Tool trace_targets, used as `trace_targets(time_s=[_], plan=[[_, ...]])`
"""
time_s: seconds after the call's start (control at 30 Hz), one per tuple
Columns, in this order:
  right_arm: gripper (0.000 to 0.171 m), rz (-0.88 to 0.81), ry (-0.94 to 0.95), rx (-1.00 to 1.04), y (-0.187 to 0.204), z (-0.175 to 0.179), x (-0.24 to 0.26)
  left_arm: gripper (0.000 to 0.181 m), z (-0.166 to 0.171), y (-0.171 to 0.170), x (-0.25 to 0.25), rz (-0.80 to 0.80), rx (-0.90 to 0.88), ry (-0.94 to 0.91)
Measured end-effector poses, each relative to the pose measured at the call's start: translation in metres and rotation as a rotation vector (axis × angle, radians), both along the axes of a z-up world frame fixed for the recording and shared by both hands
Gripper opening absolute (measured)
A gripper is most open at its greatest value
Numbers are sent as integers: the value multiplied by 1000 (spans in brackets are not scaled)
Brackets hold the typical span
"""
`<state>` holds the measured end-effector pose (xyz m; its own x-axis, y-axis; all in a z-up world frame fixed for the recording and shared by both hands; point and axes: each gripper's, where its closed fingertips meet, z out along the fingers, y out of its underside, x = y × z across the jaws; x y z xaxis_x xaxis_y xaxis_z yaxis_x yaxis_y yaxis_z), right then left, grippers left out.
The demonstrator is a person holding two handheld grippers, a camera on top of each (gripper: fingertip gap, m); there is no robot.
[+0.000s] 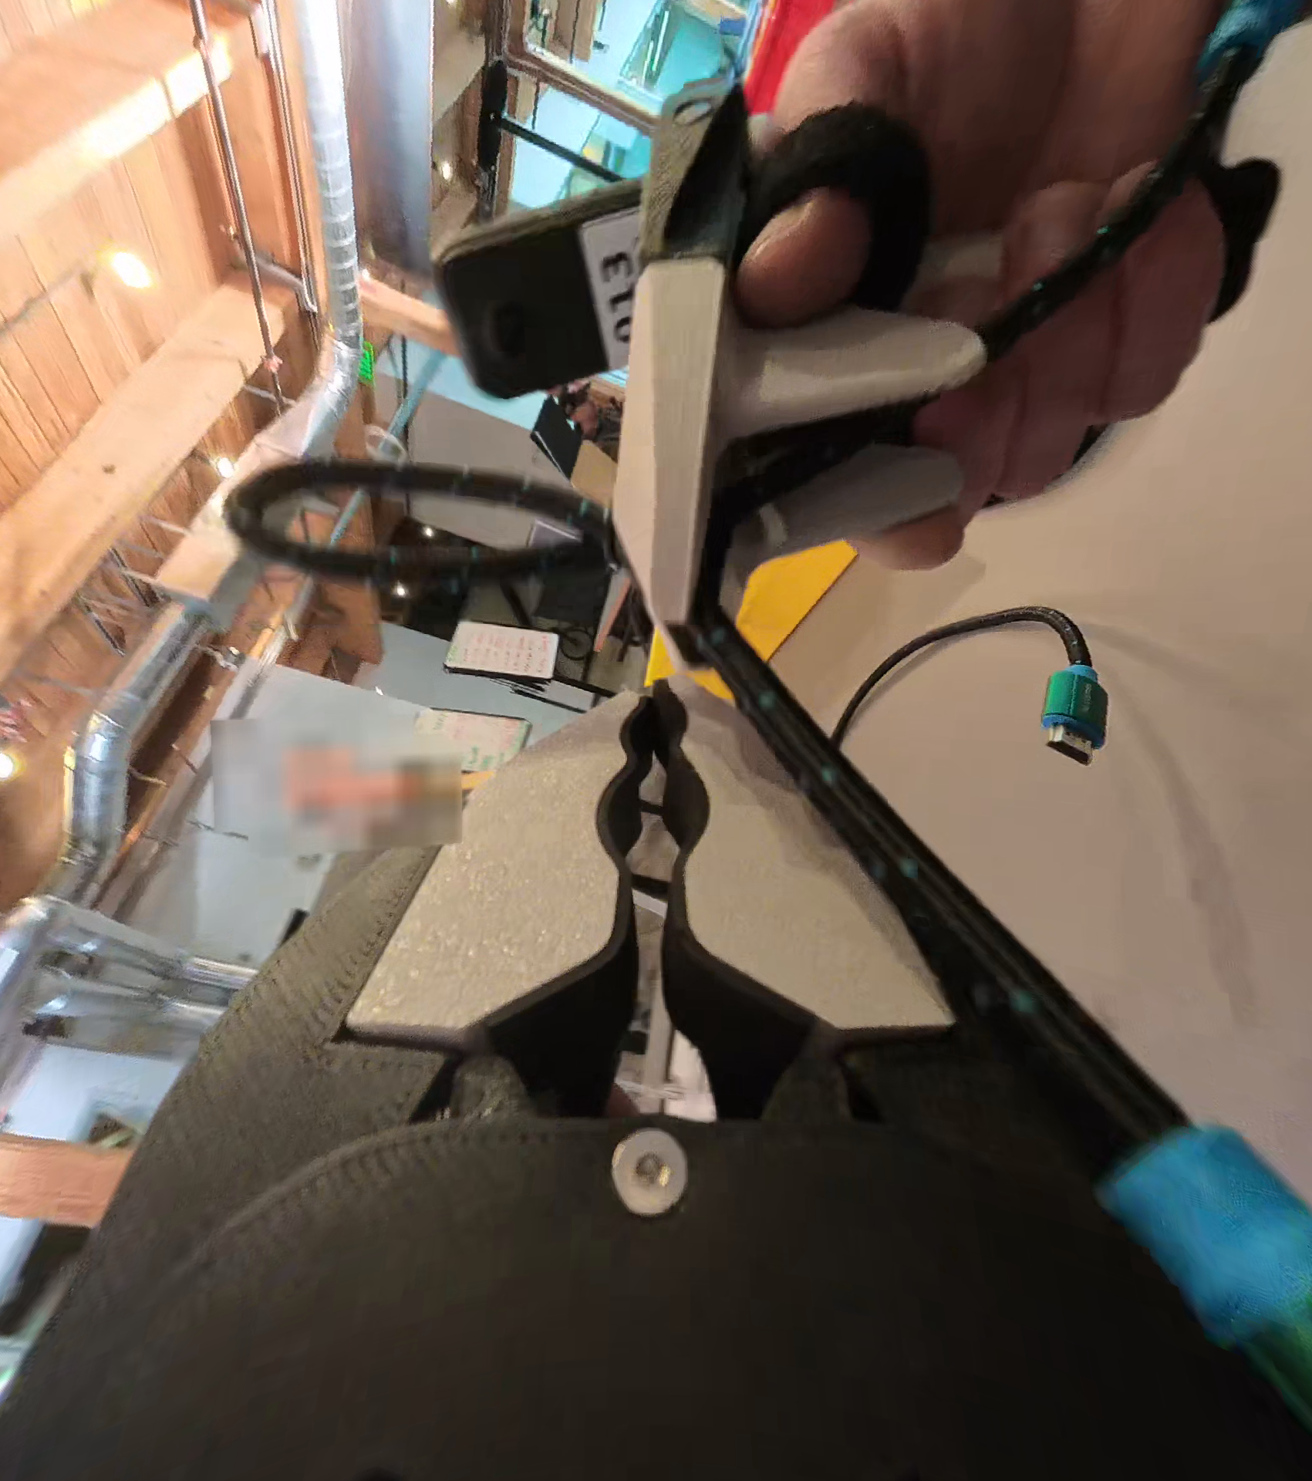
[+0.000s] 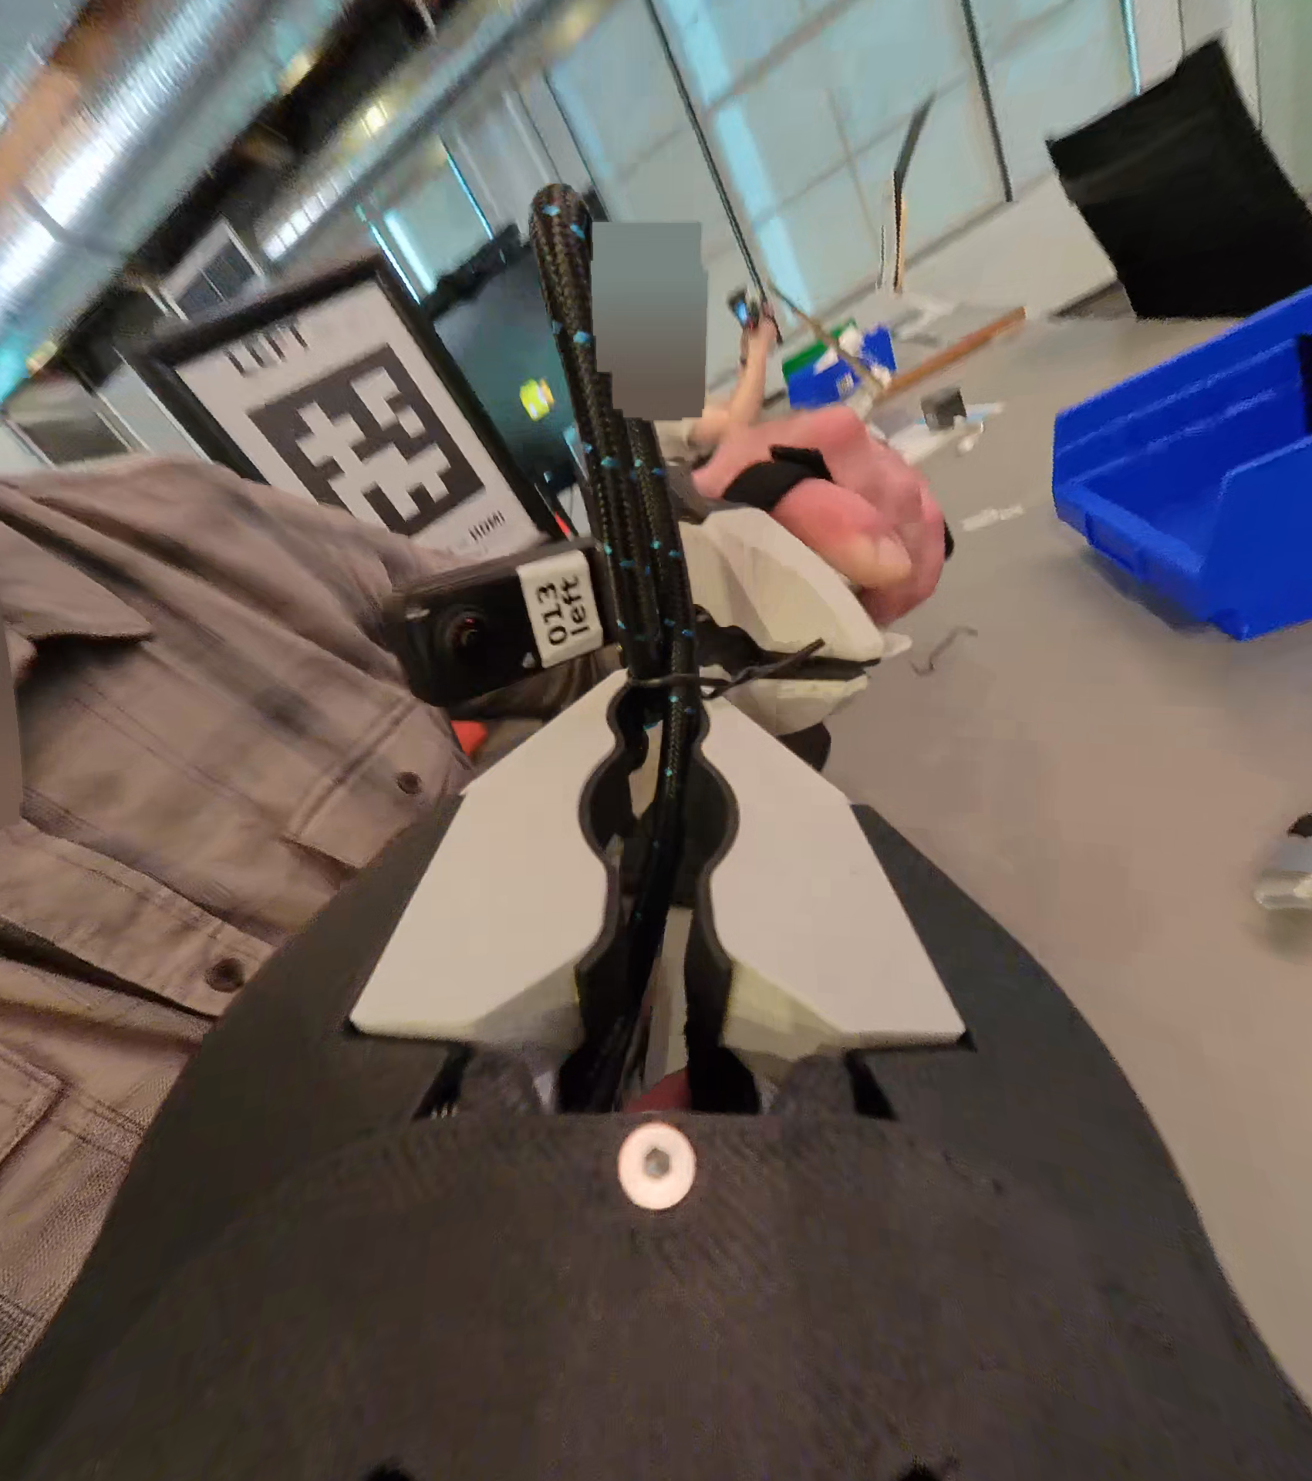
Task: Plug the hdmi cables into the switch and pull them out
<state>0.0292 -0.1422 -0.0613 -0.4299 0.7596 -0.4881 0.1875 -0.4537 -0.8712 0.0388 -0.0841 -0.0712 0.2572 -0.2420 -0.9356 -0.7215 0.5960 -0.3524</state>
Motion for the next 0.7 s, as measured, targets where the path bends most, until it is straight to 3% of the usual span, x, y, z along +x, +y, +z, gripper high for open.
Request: trace_targets(time_s=[0.23, 0.37, 0.53, 0.7], plan=[[3, 25, 55, 18, 3, 3, 8, 0, 4, 4, -12, -45, -181, -180], [4, 116, 150, -19, -9, 13, 18, 21, 16, -10, -4, -164, -259, -258], [4, 257, 244, -54, -28, 17, 32, 39, 27, -32, 16, -288, -290, -229], [4, 305, 262, -89, -33, 9, 30, 32, 22, -36, 28, -247, -160, -65]])
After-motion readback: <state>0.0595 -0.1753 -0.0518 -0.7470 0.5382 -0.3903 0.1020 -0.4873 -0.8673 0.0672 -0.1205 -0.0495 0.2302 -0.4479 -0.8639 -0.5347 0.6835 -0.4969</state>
